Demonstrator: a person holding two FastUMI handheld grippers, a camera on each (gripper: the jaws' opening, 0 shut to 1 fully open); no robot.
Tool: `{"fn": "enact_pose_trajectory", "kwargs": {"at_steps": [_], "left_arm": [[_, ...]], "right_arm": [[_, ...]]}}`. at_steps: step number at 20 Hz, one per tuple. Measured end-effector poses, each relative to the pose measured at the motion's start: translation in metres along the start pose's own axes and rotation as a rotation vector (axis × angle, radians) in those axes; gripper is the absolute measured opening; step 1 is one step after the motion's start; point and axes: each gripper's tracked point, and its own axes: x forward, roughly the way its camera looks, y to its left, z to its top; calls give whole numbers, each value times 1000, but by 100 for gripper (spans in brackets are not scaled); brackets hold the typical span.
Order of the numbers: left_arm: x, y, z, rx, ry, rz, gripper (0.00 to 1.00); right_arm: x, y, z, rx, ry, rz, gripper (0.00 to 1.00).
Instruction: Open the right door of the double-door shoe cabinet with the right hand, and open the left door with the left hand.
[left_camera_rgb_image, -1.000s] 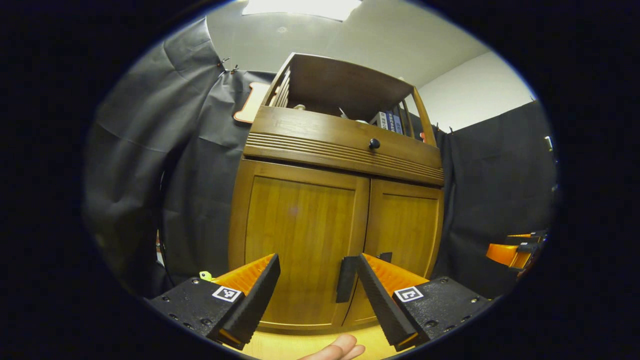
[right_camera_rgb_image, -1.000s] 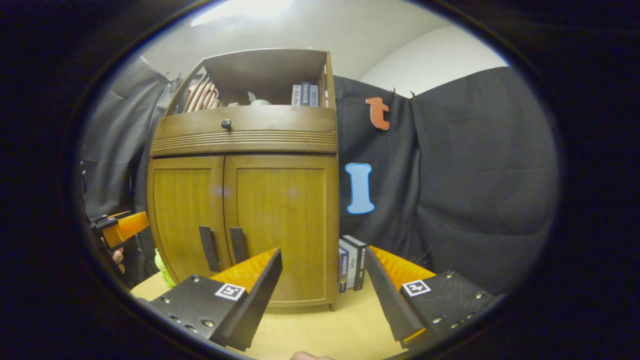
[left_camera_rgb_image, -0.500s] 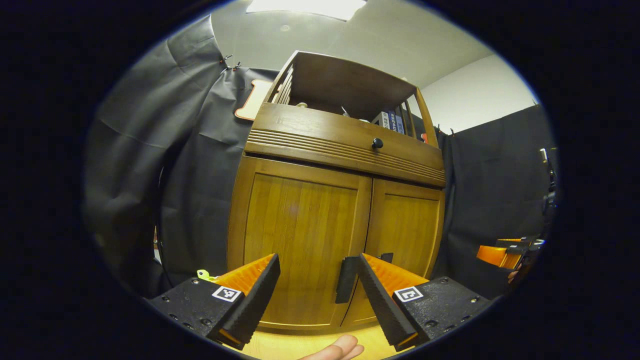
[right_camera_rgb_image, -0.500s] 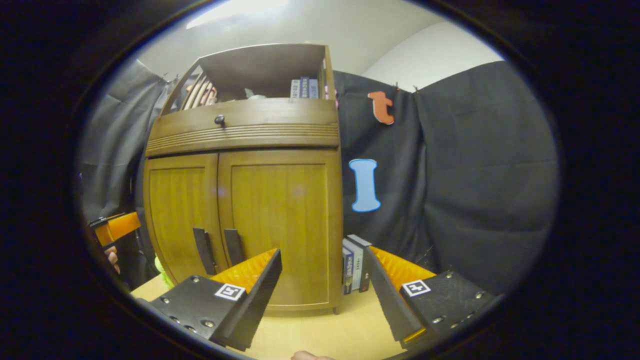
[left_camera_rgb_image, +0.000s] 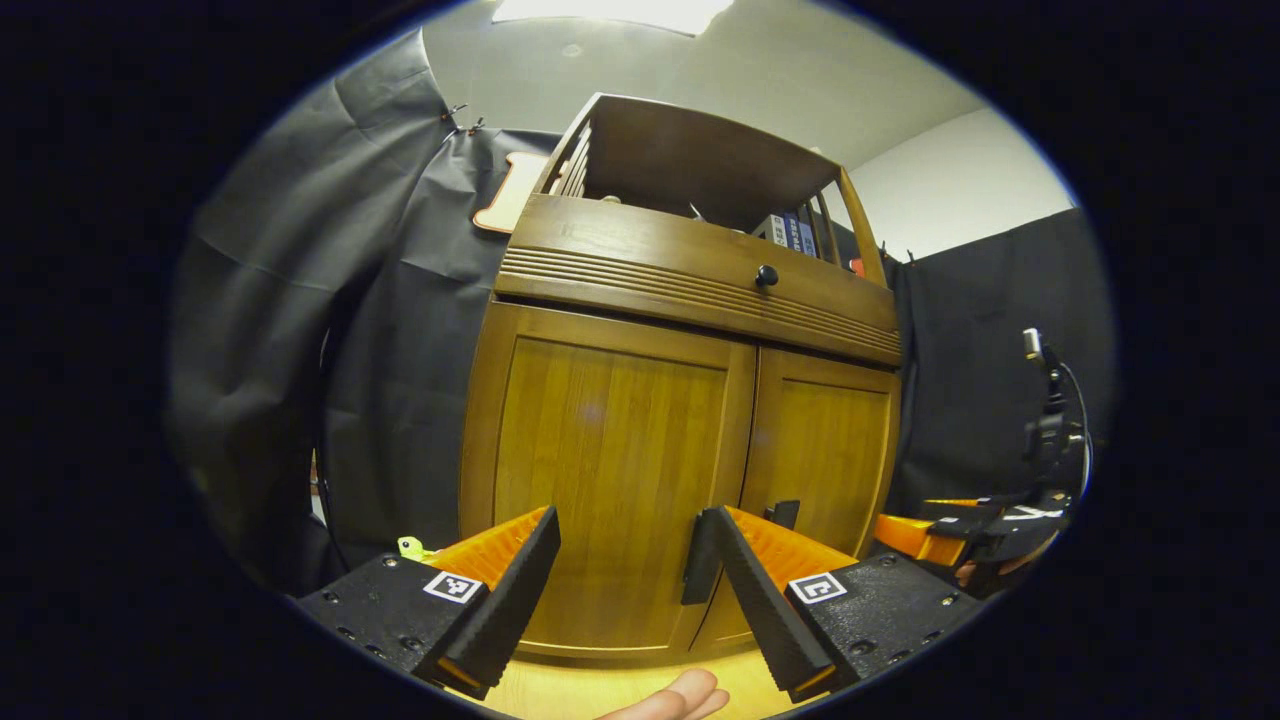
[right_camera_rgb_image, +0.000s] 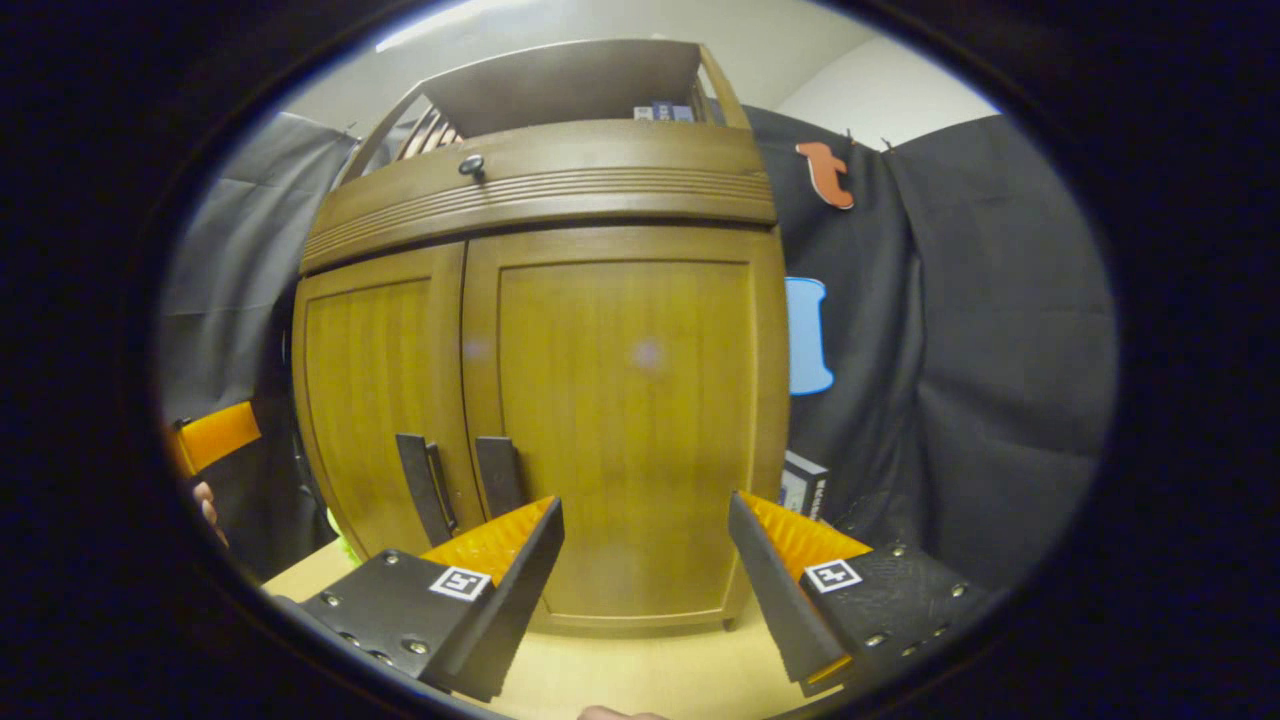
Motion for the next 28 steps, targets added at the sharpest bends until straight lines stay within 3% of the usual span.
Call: {"fn": "enact_pose_trajectory", "kwargs": {"at_steps": [3, 4, 5, 6, 8, 9, 12, 13, 16, 18, 24, 25, 28], "left_arm": [[4, 3, -3, 10, 5, 8, 95], [5, 5, -3, 14, 2, 14, 92], [7, 8, -2, 14, 0, 22, 96], [8, 11, -1, 15, -1, 31, 92], [6, 13, 0, 18, -5, 41, 92], [6, 10, -1, 15, -3, 33, 92], [3, -8, 0, 4, -6, -26, 96], [2, -11, 0, 9, -8, -41, 92], [3, -14, 0, 16, -12, -54, 92], [5, -13, -3, 16, -4, -55, 92], [11, -10, -14, 30, 20, -30, 95], [13, -10, -16, 33, 26, -26, 92], [15, -9, -21, 41, 38, -20, 95]], "right_arm": [[23, 32, -3, -11, 8, 55, 94], [30, 41, -4, -15, 10, 70, 99], [37, 49, -6, -20, 9, 78, 99], [45, 58, -5, -25, 5, 89, 98], [59, 74, -9, -27, 10, 115, 98], [65, 81, -12, -19, 13, 127, 94], [78, 101, -23, 4, 25, 153, 97], [84, 101, -31, -2, 47, 138, 92], [97, 113, -41, 51, 78, 179, 50], [89, 112, -39, 23, 72, 202, 23], [86, 117, -35, 32, 90, 280, 22], [85, 118, -36, 31, 90, 285, 22], [86, 117, -37, 16, 89, 291, 22]]}}
